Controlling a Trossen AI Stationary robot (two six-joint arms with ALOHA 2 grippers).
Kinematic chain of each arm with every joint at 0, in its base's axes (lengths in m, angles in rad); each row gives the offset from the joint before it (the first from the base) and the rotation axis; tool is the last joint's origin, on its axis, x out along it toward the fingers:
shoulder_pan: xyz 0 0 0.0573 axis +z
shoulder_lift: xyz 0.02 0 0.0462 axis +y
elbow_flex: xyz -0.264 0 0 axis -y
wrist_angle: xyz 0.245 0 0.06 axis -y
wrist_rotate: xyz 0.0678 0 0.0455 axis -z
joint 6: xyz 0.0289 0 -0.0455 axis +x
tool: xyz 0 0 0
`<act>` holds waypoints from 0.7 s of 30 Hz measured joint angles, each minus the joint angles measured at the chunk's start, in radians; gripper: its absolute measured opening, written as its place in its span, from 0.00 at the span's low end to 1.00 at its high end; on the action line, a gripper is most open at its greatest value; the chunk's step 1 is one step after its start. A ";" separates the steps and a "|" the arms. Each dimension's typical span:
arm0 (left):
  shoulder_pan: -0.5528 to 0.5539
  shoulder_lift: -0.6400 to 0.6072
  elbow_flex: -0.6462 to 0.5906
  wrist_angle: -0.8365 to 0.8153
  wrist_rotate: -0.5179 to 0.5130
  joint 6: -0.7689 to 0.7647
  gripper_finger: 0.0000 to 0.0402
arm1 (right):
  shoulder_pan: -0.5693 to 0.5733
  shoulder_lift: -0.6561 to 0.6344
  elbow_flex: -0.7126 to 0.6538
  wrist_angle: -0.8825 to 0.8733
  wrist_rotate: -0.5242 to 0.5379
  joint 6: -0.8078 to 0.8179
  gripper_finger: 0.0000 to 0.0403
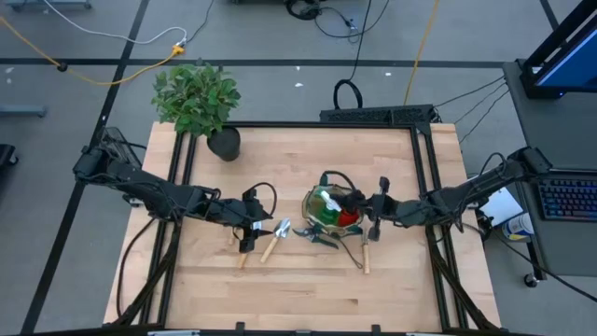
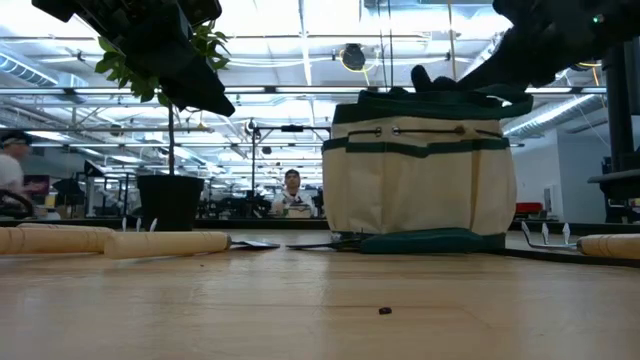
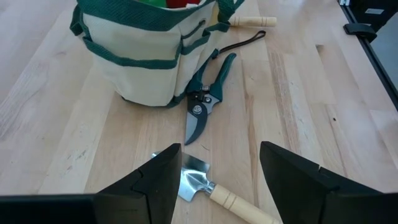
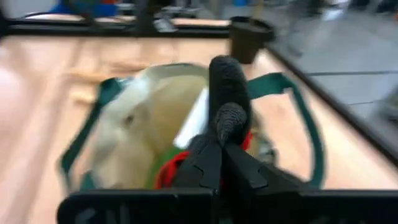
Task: Pick & Place Garden tools in Gardening bag
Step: Put the gloves into the gardening bag
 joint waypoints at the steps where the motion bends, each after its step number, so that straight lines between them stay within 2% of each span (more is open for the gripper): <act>1: 0.000 0.000 0.000 0.000 0.000 0.000 0.56 | 0.000 0.000 0.000 0.001 -0.037 -0.005 0.00; 4: 0.000 0.000 0.000 0.001 0.000 0.000 0.56 | 0.000 0.000 0.000 0.026 -0.121 -0.025 0.00; 8: 0.000 0.000 0.000 0.014 -0.001 0.000 0.56 | 0.000 -0.001 0.000 0.077 -0.119 -0.093 0.03; 13: 0.000 0.000 0.000 0.096 -0.012 0.019 0.56 | -0.001 -0.004 0.000 0.073 -0.121 -0.143 0.16; 17: 0.001 0.000 0.000 0.238 -0.107 0.085 0.56 | 0.000 -0.005 0.000 0.052 -0.123 -0.106 0.27; 21: 0.023 0.000 0.006 0.383 -0.051 0.224 0.56 | -0.007 -0.010 0.000 0.034 -0.193 -0.092 0.35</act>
